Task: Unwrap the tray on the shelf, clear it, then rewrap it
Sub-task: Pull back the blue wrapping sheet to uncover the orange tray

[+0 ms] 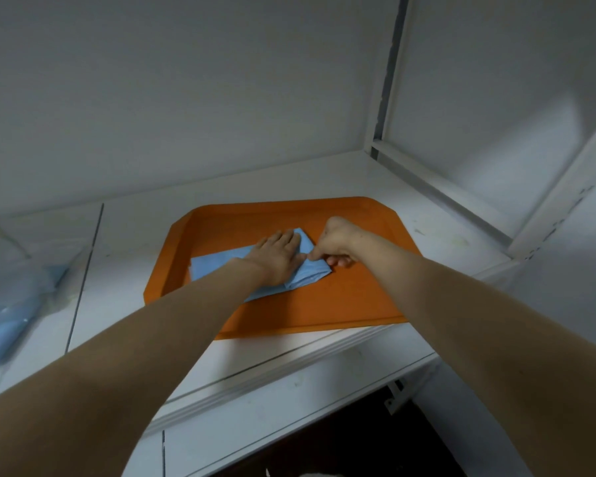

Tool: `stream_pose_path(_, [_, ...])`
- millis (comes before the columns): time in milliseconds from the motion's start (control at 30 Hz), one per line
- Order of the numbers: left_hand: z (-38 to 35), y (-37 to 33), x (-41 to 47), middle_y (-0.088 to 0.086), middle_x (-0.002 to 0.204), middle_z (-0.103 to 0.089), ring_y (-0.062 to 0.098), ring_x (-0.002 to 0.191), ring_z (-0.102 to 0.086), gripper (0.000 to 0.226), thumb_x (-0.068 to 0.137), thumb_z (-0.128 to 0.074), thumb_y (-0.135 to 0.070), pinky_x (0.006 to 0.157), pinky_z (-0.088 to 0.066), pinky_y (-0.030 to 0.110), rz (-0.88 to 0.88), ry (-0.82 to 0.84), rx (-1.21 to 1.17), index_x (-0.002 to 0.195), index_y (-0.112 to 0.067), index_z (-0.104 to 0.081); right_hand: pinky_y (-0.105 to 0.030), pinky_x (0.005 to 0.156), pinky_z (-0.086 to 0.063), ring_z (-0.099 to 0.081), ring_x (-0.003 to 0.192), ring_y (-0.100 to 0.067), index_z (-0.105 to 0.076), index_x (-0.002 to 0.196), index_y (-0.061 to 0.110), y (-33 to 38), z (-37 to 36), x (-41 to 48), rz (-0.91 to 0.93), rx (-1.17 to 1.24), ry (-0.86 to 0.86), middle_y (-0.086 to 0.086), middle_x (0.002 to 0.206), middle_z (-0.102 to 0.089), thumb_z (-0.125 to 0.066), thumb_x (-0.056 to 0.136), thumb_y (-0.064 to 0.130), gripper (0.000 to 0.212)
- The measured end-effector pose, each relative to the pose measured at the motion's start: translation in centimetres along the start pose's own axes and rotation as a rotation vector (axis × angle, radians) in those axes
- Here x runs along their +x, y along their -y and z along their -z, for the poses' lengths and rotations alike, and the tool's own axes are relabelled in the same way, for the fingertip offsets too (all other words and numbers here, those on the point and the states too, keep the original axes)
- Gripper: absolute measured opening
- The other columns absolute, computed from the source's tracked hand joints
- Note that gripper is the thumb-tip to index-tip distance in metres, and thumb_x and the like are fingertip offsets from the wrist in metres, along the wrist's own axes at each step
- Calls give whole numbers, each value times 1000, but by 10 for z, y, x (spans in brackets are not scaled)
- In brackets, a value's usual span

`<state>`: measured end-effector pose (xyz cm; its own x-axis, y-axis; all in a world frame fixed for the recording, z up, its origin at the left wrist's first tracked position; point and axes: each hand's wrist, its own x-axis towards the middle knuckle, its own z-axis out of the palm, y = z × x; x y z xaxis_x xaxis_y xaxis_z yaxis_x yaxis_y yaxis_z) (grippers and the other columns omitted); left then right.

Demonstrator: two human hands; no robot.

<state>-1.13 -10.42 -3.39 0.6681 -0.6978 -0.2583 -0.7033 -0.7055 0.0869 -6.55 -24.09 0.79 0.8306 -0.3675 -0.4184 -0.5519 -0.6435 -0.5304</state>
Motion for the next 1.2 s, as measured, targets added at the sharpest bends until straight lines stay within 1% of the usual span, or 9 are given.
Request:
stream_pose_path(167, [15, 0, 4, 11, 159, -13, 28, 147, -12, 55, 103, -27, -34, 120, -11, 36, 13, -85, -124, 151, -8, -16, -24, 45, -40, -46, 47, -17, -45, 74, 10, -3, 1, 8, -8, 45, -68, -7, 61, -51, -70, 82, 13, 26])
stream_pose_path(267, [26, 5, 0, 17, 142, -45, 32, 130, -42, 41, 97, -40, -15, 104, -36, 35, 59, -240, -191, 137, -5, -45, -30, 55, -46, -53, 61, -24, -45, 64, 9, -10, 18, 10, 7, 58, -180, -10, 64, -50, -68, 78, 6, 27])
stream_pose_path(367, [31, 12, -5, 16, 120, -61, 34, 110, -56, 31, 90, -41, -7, 87, -48, 39, 166, -305, -201, 114, -6, -61, -28, 58, -48, -57, 70, -26, -47, 65, 8, -14, 33, 8, -7, -5, -274, -10, 70, -52, -64, 76, 8, 20])
stream_pose_path(533, [37, 18, -4, 14, 126, -59, 34, 115, -55, 32, 93, -41, -13, 93, -48, 39, 282, -362, -269, 117, -9, -61, -23, 45, -28, -45, 54, -18, -41, 57, 14, 3, 28, -1, 136, -105, -324, -1, 57, -44, -55, 76, 14, 24])
stream_pose_path(667, [51, 20, -2, 20, 115, -64, 36, 101, -63, 35, 96, -35, -18, 89, -51, 43, 325, -393, -339, 119, -4, -57, -30, 57, -41, -56, 67, -16, -58, 70, 17, 20, 12, -8, 290, -110, -248, -1, 69, -57, -62, 76, 24, 10])
stream_pose_path(800, [52, 16, -4, 22, 105, -67, 35, 93, -66, 32, 97, -35, -20, 83, -54, 41, 351, -358, -377, 111, -2, -57, -32, 77, -50, -59, 87, -16, -63, 92, 15, 21, 0, -9, 353, 4, -159, -2, 93, -63, -68, 83, 34, 22])
stream_pose_path(967, [45, 13, -9, 19, 126, -51, 36, 113, -53, 34, 97, -39, -20, 87, -45, 40, 338, -424, -241, 124, -3, -52, -27, 60, -45, -57, 81, -21, -63, 111, 2, 15, -1, -9, 289, 131, -76, -16, 101, -65, -45, 98, 11, 24])
stream_pose_path(1100, [40, 16, -9, 14, 116, -58, 29, 106, -57, 35, 94, -49, -37, 84, -47, 39, 209, -318, -258, 110, -7, -59, -29, 53, -43, -54, 61, -19, -67, 99, 2, 10, 1, -9, 207, -154, -111, -9, 78, -61, -58, 91, 24, 25])
stream_pose_path(1200, [34, 17, -14, 8, 142, -47, 25, 128, -46, 62, 90, -51, -52, 103, -38, 35, 154, -90, -182, 138, -13, -44, -23, 45, -40, -50, 47, -15, -56, 71, 9, 12, -4, -11, 154, -206, -62, -5, 61, -57, -67, 83, 41, 36])
